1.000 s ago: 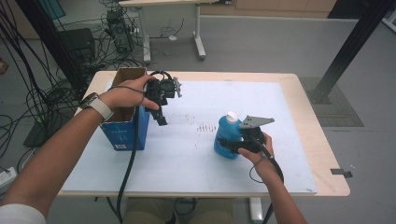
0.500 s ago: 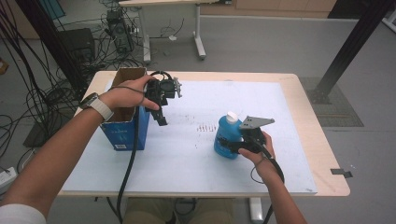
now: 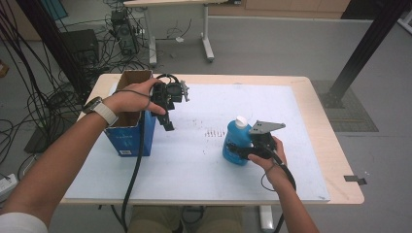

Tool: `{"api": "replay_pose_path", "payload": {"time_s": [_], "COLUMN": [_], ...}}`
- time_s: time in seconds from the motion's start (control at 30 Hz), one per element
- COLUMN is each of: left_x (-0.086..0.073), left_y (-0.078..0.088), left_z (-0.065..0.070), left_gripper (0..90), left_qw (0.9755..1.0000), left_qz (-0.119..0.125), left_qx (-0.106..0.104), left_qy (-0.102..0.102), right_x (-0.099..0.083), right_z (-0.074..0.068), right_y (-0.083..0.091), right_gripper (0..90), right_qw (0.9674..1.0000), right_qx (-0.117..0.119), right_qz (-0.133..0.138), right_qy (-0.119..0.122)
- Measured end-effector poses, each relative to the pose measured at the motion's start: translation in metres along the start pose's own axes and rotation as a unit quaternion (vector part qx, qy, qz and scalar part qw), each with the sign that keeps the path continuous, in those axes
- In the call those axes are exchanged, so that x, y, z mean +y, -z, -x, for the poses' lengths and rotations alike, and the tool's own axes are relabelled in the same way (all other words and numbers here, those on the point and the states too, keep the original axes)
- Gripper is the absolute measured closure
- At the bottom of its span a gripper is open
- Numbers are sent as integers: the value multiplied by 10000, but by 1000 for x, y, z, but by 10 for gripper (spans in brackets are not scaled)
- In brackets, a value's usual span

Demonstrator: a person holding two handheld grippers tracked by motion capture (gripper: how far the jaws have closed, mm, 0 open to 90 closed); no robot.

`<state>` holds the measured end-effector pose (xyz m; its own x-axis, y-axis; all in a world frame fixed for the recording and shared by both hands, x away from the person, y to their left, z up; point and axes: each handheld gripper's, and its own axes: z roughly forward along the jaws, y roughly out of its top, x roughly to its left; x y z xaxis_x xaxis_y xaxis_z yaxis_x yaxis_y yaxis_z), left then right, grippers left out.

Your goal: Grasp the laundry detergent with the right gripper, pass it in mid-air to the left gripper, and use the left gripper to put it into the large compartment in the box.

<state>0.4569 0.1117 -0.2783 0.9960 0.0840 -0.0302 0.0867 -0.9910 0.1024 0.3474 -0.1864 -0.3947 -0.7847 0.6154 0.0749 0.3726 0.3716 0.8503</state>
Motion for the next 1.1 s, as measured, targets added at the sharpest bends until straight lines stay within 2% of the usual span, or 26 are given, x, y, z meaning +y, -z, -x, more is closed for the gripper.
{"api": "replay_pose_path", "payload": {"time_s": [1.1], "left_x": [-1], "left_y": [2], "left_z": [2], "left_gripper": [107], "left_qw": [10000], "left_qz": [14], "left_qx": [10], "left_qy": [13], "right_x": [1], "right_z": [-1], "right_y": [0], "right_gripper": [432], "right_qw": [10000], "right_qx": [-34], "right_qz": [-33], "right_qy": [-15]}}
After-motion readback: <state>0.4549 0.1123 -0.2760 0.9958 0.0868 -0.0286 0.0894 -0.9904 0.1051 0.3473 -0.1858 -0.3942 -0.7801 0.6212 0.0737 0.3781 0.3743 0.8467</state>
